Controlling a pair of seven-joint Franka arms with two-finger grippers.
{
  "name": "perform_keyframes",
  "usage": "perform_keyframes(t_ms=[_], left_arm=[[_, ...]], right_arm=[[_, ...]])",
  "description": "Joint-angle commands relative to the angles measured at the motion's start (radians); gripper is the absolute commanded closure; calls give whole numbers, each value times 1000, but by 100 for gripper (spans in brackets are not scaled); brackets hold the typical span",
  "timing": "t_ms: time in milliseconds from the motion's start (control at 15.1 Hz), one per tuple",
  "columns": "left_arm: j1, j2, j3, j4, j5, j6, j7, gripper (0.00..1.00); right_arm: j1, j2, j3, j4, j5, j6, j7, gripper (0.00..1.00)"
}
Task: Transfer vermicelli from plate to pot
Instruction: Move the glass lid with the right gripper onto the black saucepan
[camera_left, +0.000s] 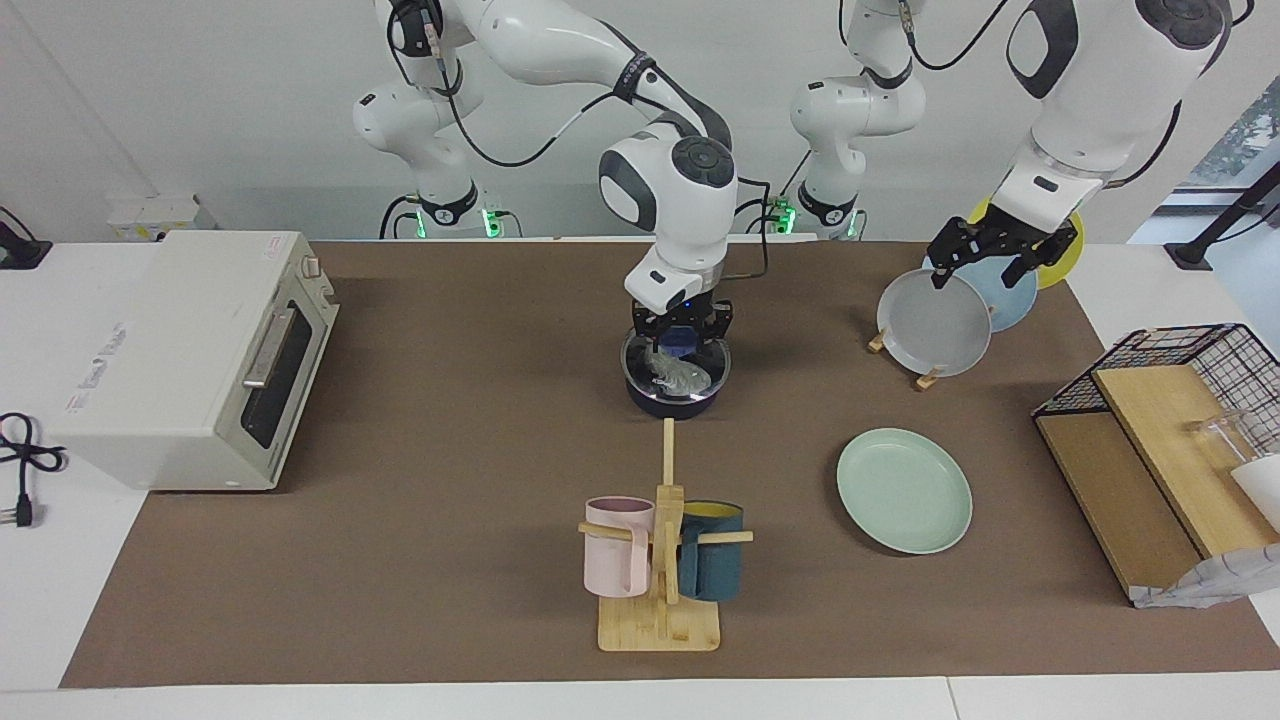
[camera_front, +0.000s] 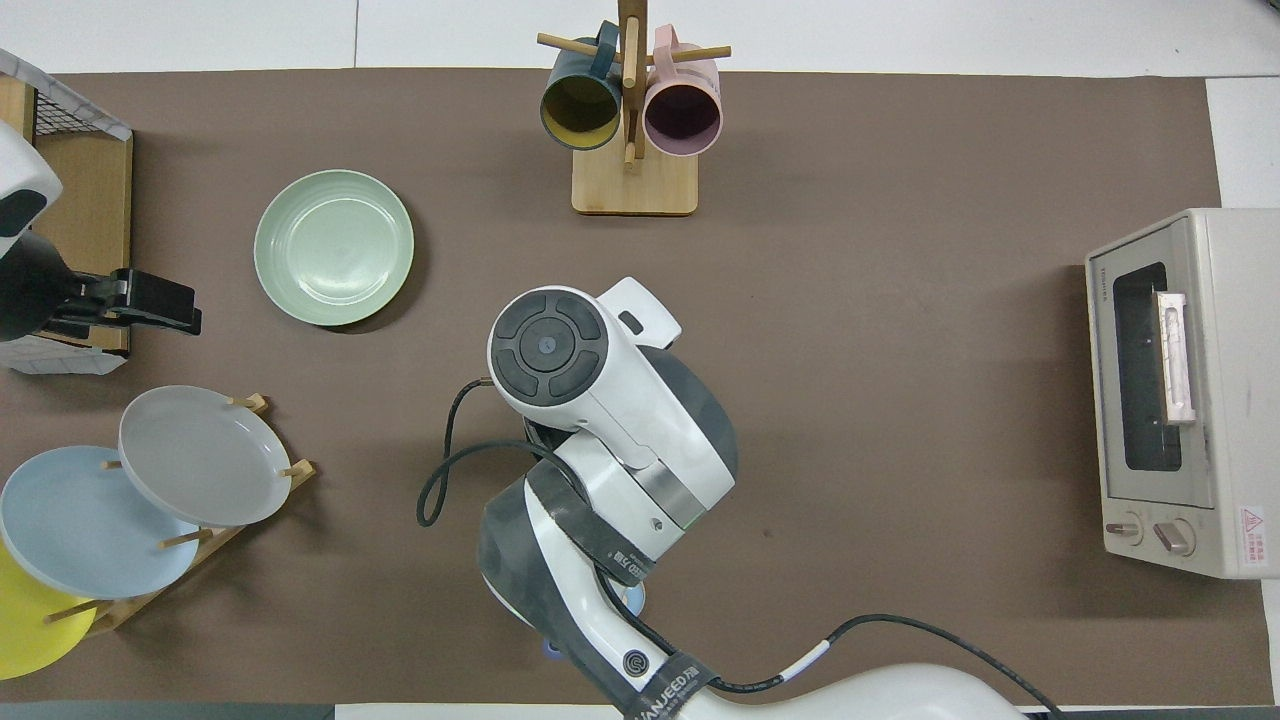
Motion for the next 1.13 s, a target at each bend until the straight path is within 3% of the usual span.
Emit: perform_keyframes(t_ms=[0,1061], left_arm=[[-1,-18,5,-12,-12,1,-10,0],[25,-25,-2,-25,-12,2,-7,0]], right_arm=[[2,-2,4,8,4,-15,26,57],[7,-8,4,-20,5,-35,25,53]])
